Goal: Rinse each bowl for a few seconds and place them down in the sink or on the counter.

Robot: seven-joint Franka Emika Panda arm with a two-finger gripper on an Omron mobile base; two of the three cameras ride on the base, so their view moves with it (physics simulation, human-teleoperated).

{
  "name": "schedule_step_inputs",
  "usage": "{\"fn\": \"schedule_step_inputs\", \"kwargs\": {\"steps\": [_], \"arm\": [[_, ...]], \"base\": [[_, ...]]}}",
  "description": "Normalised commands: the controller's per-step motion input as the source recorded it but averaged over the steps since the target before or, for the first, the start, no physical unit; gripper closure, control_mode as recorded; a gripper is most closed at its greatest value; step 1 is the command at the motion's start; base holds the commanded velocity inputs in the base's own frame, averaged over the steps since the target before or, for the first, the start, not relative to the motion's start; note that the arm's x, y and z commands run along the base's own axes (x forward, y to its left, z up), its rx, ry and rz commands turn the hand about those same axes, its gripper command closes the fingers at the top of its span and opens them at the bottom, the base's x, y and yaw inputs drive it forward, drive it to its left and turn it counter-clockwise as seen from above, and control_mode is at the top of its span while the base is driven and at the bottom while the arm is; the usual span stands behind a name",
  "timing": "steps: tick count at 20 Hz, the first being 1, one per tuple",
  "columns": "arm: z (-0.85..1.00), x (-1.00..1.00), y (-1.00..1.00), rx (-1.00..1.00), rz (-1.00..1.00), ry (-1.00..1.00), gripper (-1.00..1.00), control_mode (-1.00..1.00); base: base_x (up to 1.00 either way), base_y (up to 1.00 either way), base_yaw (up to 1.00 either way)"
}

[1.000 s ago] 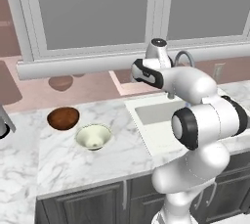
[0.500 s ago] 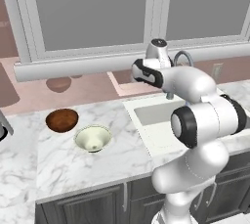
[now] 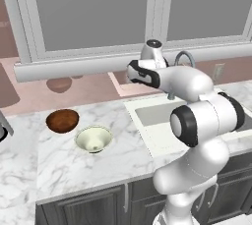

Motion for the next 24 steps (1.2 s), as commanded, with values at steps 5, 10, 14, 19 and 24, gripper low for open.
{"fn": "schedule_step_inputs", "kwargs": {"steps": [5, 10, 14, 19, 24], "arm": [[0.00, -0.02, 0.25, 0.04, -0.01, 0.07, 1.00, -1.00], [-0.02, -0.02, 0.47, 0.02, -0.03, 0.11, -1.00, -1.00], [0.00, 0.00, 0.43, 0.03, -0.04, 0.10, -1.00, -1.00], [0.00, -0.02, 0.40, 0.03, -0.03, 0.10, -1.00, -1.00], [-0.04, -0.04, 0.41, 0.02, -0.02, 0.11, -1.00, -1.00]], "base": [[0.00, 0.00, 0.00], [0.00, 0.00, 0.00], [0.00, 0.00, 0.00], [0.00, 0.00, 0.00], [0.00, 0.00, 0.00]]}}
